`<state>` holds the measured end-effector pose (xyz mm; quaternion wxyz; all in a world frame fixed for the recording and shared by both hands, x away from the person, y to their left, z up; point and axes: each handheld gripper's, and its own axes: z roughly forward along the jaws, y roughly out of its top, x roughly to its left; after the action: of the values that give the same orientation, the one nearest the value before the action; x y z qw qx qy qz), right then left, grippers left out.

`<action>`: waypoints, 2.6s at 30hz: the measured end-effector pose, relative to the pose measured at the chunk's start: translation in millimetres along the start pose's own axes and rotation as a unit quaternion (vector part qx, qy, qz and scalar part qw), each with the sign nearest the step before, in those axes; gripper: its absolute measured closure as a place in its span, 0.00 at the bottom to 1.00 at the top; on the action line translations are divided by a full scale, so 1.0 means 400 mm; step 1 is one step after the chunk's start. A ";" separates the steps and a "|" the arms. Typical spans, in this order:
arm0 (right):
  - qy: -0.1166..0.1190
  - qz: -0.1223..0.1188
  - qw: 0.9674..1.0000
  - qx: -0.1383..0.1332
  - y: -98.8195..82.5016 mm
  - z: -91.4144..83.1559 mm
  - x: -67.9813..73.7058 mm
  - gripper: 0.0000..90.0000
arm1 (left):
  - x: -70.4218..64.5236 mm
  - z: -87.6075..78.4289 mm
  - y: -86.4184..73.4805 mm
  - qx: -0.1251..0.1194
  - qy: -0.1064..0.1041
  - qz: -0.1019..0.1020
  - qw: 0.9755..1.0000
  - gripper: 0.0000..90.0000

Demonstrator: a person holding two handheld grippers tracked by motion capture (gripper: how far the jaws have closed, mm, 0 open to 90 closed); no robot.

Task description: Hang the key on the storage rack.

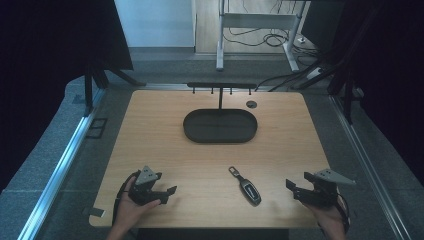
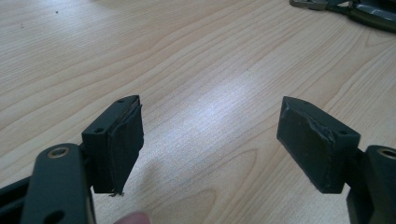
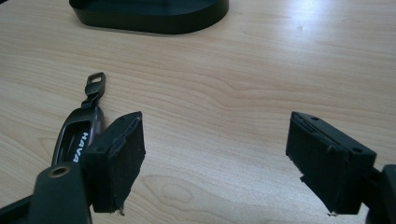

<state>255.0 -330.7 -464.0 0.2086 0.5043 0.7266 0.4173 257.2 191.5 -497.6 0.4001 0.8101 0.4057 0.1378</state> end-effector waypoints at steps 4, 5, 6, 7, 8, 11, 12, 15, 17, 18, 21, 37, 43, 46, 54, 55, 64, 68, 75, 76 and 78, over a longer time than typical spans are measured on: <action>-0.007 -0.023 1.000 0.007 -0.001 0.000 0.002 0.27 | 0.001 0.001 0.000 0.001 0.001 0.000 1.000 0.26; -0.006 -0.023 1.000 0.009 0.000 -0.001 0.002 0.28 | 0.002 0.001 -0.001 0.001 0.000 0.000 1.000 0.26; -0.002 -0.022 1.000 0.009 0.003 -0.003 0.001 0.30 | 0.002 0.001 -0.001 0.001 0.000 0.000 1.000 0.26; 0.001 -0.021 1.000 0.009 0.007 -0.004 0.001 0.30 | 0.004 0.000 -0.001 0.001 0.001 -0.003 1.000 0.26; 0.003 -0.019 1.000 0.011 0.013 -0.006 0.001 0.31 | 0.005 0.000 -0.001 0.001 0.001 -0.004 1.000 0.26; 0.008 -0.022 1.000 0.015 0.039 -0.011 0.006 0.35 | 0.006 -0.002 0.002 0.002 0.001 -0.004 1.000 0.26; 0.012 -0.023 0.999 0.021 0.051 -0.011 0.009 0.36 | 0.006 -0.003 0.002 0.002 0.002 -0.003 1.000 0.26; 0.017 -0.042 0.998 0.041 0.091 -0.015 0.023 0.40 | 0.005 -0.005 0.002 0.002 0.000 0.000 1.000 0.26; 0.019 -0.049 0.997 0.050 0.105 -0.015 0.030 0.40 | 0.004 -0.004 0.001 0.002 0.000 -0.002 1.000 0.26; 0.025 -0.064 0.995 0.066 0.131 -0.016 0.043 0.41 | 0.003 -0.002 0.001 0.003 -0.001 -0.001 1.000 0.26; 0.036 -0.079 0.993 0.084 0.166 -0.012 0.064 0.43 | 0.000 0.001 0.000 0.006 -0.003 0.002 1.000 0.26; 0.065 -0.145 0.971 0.179 0.297 0.100 0.184 0.49 | -0.006 0.004 -0.001 0.009 -0.008 0.005 1.000 0.27; 0.073 -0.161 0.961 0.211 0.317 0.157 0.221 0.51 | -0.001 0.002 -0.003 0.007 -0.006 0.002 1.000 0.27; 0.077 -0.170 0.956 0.226 0.322 0.181 0.240 0.52 | -0.003 0.003 -0.003 0.007 -0.007 0.002 1.000 0.27; 0.058 -0.193 0.946 0.253 0.317 0.226 0.284 0.56 | -0.005 0.007 -0.004 0.009 -0.008 0.004 1.000 0.27; 0.058 -0.195 0.945 0.255 0.316 0.230 0.287 0.56 | -0.006 0.007 -0.005 0.009 -0.008 0.004 1.000 0.27; 0.061 -0.198 0.937 0.283 0.300 0.271 0.306 0.57 | -0.006 0.008 -0.005 0.010 -0.009 0.004 1.000 0.27; 0.056 -0.195 0.932 0.300 0.290 0.289 0.311 0.57 | -0.007 0.009 -0.005 0.011 -0.009 0.007 1.000 0.27; 0.054 -0.197 0.923 0.327 0.266 0.334 0.328 0.62 | -0.010 0.011 -0.006 0.012 -0.011 0.007 1.000 0.27; 0.056 -0.199 0.921 0.330 0.261 0.339 0.331 0.62 | -0.009 0.011 -0.006 0.012 -0.011 0.007 1.000 0.27; 0.057 -0.201 0.919 0.335 0.257 0.343 0.334 0.63 | -0.008 0.010 -0.006 0.011 -0.010 0.006 1.000 0.27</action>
<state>357.7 -140.4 -441.9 0.0654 0.3635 0.9206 0.1269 256.2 187.6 -501.6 0.3944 0.8185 0.3979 0.1274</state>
